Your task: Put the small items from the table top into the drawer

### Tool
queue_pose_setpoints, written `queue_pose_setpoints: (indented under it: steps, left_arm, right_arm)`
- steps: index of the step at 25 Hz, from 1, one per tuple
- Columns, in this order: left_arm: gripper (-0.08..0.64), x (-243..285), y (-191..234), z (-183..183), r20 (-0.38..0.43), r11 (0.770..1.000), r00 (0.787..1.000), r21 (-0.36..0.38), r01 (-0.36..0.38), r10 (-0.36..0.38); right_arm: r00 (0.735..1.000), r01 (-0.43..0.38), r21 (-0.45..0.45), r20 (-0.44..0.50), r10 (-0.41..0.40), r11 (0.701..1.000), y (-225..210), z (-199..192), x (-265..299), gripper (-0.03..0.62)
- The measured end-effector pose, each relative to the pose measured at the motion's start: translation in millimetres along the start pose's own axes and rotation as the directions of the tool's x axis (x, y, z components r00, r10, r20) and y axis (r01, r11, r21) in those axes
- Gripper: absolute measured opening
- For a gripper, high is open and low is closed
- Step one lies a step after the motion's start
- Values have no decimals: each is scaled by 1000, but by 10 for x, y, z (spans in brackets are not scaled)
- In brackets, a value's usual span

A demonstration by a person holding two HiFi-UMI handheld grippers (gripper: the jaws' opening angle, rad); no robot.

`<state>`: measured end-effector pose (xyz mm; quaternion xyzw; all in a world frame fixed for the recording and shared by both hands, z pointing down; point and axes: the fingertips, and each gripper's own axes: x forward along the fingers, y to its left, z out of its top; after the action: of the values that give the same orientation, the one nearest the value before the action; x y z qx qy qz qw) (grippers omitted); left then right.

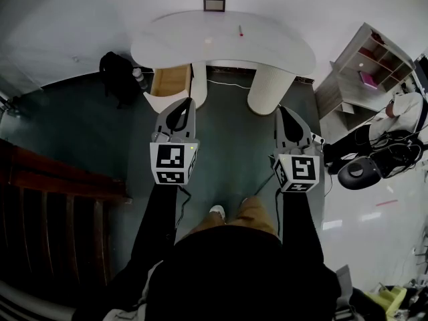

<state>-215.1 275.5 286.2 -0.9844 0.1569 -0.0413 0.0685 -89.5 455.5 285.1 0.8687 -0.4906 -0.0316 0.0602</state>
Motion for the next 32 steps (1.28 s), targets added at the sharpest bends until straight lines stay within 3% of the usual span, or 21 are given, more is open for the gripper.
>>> queue_pose_setpoints:
  steps: [10, 20, 28, 32]
  left_arm:
    - [15, 453, 115, -23, 7, 1000, 1000, -2, -2, 2]
    - [15, 1553, 290, -56, -14, 1000, 1000, -3, -2, 2]
    - [15, 2511, 359, -17, -30, 999, 998, -8, -47, 47]
    - [15, 2594, 420, 52, -14, 997, 998, -17, -69, 69]
  right_arm:
    - [1000, -16, -9, 21, 16, 1000, -158, 16, 482, 28]
    - [998, -49, 25, 47, 48, 998, -726, -98, 1577, 28]
    - [995, -91, 52, 55, 88, 995, -1359, -200, 2460, 28]
    - [990, -120, 62, 81, 115, 991, -1400, -187, 2615, 28]
